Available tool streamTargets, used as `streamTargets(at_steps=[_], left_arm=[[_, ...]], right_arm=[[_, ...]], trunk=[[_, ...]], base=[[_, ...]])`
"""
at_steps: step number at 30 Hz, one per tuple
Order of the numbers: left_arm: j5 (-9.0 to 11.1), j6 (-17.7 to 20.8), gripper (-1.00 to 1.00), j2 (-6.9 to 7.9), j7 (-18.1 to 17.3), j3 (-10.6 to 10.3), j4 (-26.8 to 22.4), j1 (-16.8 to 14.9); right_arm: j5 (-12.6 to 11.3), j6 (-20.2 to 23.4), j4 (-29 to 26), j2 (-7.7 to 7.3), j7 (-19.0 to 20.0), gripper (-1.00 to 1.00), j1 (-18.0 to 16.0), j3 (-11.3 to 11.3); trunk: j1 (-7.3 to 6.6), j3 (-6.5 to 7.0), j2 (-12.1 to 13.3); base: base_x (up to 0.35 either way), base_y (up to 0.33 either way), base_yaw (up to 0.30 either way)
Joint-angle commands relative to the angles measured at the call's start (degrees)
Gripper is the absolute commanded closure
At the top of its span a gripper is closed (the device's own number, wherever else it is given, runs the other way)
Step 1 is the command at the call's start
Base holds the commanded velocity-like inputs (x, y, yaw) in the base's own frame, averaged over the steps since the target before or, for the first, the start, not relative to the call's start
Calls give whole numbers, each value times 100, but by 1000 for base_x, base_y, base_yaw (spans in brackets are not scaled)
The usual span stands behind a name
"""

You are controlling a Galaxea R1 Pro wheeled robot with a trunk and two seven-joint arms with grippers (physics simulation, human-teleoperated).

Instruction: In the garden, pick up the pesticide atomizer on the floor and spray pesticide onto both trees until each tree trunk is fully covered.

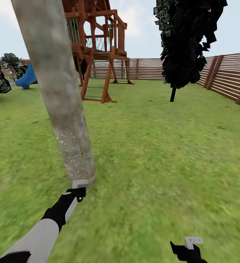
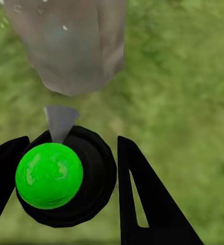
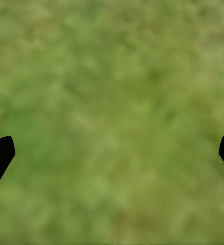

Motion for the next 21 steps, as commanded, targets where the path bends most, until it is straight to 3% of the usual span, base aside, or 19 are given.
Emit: streamTargets(at_steps=[1, 13, 21], left_arm=[[-2, 0, 100, 0, 4, 0, -1, 0], [0, 0, 100, 0, 9, 1, -1, 0], [-2, 0, 100, 0, 26, 5, -1, 0]], right_arm=[[0, 0, 0, 0, 0, -100, 0, 0], [0, 0, 0, 0, 0, -100, 0, 0], [0, 0, 0, 0, 0, -100, 0, 0]], trunk=[[0, 0, 0], [0, 0, 0], [0, 0, 0]], base=[[111, -271, 275], [165, -249, 35], [173, -244, 213]])
